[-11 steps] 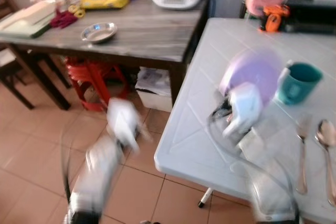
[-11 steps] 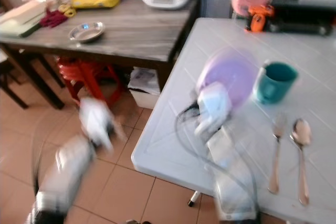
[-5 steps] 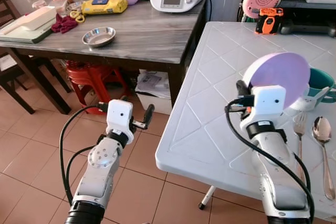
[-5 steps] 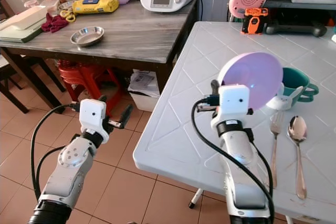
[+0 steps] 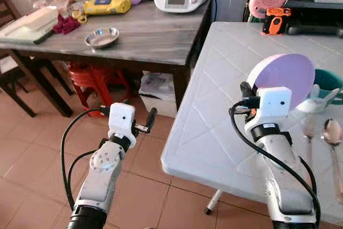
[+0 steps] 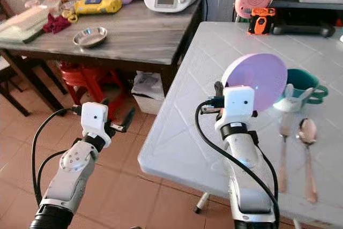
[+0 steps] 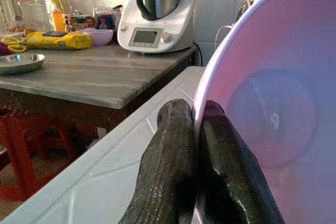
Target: Setting the table
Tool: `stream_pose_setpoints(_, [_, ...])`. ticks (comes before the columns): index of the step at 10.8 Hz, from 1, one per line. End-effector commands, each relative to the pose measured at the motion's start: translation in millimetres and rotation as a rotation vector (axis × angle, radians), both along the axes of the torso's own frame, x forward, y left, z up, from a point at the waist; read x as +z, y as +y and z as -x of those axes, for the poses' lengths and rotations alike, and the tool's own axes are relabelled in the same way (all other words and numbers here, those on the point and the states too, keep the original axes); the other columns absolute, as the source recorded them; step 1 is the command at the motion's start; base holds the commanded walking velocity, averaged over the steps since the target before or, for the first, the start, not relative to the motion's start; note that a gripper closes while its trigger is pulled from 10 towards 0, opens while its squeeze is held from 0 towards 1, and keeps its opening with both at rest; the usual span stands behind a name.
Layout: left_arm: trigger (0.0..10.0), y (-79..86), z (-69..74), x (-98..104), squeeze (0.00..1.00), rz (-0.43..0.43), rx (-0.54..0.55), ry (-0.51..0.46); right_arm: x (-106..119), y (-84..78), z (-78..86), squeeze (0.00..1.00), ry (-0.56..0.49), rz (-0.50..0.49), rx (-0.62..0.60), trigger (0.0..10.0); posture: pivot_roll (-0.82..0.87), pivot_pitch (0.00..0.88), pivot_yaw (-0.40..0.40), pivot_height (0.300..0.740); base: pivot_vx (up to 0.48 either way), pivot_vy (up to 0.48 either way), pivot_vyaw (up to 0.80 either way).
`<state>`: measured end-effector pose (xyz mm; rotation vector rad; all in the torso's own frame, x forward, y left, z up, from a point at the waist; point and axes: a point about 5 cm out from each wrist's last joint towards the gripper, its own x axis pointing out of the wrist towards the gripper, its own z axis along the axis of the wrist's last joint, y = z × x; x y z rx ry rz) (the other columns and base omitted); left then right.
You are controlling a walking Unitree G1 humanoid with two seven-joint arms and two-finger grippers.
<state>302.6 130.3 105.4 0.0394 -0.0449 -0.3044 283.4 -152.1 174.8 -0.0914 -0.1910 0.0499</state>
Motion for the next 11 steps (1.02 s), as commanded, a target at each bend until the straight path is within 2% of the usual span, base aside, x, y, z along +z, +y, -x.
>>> stream_pose_setpoints(1, [10.0, 5.2, -2.0, 1.9, 0.00, -0.003, 0.013, -0.008, 6.8, 6.4, 2.7, 0.00, -0.026, -0.017, 0.019, 10.0, -0.14, 0.053, 0.135, 0.740, 0.000, 0.480, -0.64])
stream_pose_setpoints(6, [10.0, 5.0, -2.4, 1.4, 0.00, -0.011, 0.005, -0.012, 6.8, 8.6, 1.8, 0.00, -0.028, -0.029, 0.022, 10.0, -0.14, 0.054, 0.134, 0.740, 0.000, 0.480, -0.72])
stream_pose_setpoints(11, [10.0, 2.4, -3.0, 2.1, 0.00, -0.019, 0.007, -0.025, 8.7, 12.5, 0.5, 0.00, -0.047, -0.024, 0.041, 10.0, -0.13, 0.041, 0.132, 0.740, 0.000, 0.480, 0.00])
